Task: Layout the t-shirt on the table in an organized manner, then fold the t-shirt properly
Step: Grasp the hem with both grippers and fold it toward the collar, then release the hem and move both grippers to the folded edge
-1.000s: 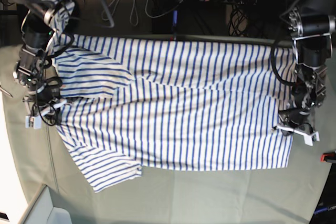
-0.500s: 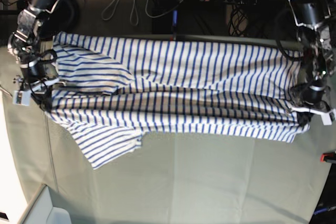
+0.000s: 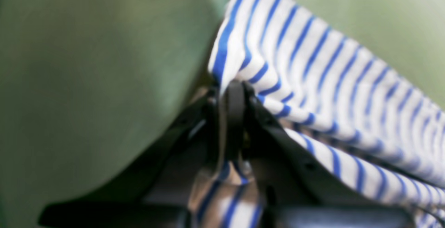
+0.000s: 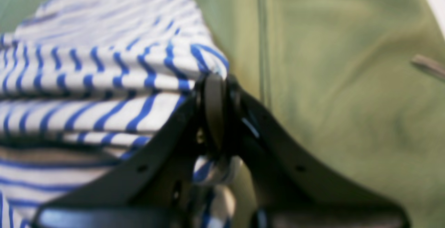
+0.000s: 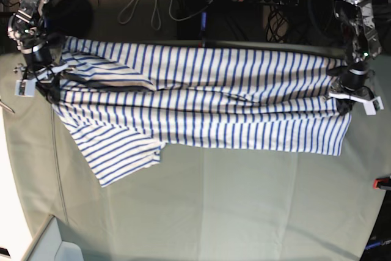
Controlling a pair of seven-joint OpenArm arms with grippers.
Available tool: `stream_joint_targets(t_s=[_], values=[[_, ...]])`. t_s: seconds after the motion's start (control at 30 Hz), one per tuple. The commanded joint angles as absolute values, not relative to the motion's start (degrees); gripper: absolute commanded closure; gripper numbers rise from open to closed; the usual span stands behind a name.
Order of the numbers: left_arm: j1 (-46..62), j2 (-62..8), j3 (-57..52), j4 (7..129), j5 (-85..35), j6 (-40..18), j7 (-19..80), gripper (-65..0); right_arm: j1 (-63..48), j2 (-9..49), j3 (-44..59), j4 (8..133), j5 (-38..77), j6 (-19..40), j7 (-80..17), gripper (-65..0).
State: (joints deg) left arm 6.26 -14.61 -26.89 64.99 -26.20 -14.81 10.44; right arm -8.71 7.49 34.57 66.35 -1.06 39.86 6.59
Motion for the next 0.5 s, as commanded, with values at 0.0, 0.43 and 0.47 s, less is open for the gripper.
stream_joint_targets(t_s=[0.0, 0.43, 0.47], values=[[6.5, -16.0, -27.1, 67.0, -26.6, -15.0, 9.7, -4.0, -8.7, 8.4, 34.4, 67.5, 0.0, 40.0, 8.0, -0.2], [6.1, -13.8, -35.4, 80.5, -26.6, -15.0, 19.5, -41.1, -8.0, 6.8, 39.1, 73.5, 0.3, 40.0, 8.5, -31.5], [4.9, -13.8, -35.9, 80.6, -26.6, -15.0, 19.5, -41.1, -7.2, 6.6, 39.4, 74.6, 0.3, 40.0, 8.1, -31.5]])
